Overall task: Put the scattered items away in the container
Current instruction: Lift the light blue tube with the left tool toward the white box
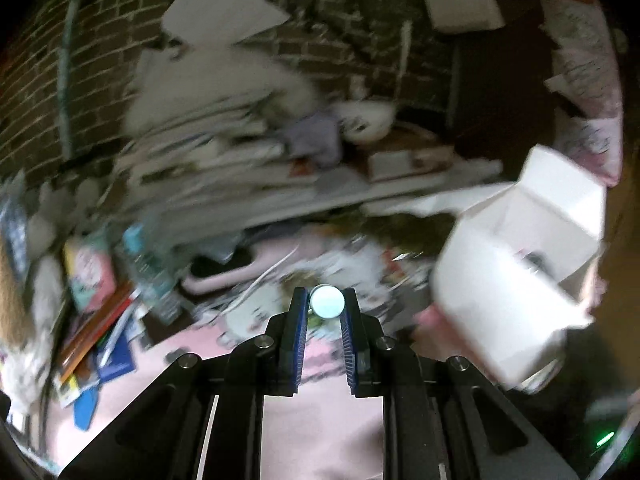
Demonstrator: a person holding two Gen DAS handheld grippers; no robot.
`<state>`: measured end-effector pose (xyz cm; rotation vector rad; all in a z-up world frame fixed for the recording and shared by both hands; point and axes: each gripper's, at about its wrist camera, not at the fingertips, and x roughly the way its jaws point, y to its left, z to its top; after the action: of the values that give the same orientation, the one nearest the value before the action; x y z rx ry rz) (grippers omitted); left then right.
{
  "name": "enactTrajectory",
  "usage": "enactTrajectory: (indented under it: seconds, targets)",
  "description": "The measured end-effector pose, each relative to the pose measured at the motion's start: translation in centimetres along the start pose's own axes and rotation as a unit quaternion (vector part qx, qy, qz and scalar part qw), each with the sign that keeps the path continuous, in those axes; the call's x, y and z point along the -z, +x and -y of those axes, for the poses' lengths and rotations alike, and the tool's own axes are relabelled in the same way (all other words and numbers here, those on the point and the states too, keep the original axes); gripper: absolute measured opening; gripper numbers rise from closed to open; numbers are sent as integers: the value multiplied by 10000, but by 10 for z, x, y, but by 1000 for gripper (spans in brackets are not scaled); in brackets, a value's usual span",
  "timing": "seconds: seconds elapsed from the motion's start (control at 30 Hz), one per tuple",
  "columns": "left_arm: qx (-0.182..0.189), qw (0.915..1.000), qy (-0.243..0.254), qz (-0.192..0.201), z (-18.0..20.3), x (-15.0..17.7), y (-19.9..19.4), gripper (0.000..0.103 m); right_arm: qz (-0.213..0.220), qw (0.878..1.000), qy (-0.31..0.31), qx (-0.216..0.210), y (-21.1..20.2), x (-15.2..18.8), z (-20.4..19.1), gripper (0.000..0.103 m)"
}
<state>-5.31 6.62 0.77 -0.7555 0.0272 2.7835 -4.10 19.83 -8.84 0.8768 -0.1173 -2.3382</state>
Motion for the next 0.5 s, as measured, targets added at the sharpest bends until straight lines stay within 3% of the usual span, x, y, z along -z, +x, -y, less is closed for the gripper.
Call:
enactTrajectory:
  seconds: [0.27,0.4,0.5]
  targets:
    - [992,9929,626,207,61,-53,-7,11,67,9999,55,-82,-4,3,2,92]
    - [1805,9807,744,-82,89,-77,5,11,42,9999,42,-160,-8,7,2,92]
    - [2091,9731,880,-392,106,-86,20,11,33,9998,49,-203,-8,7,3,92]
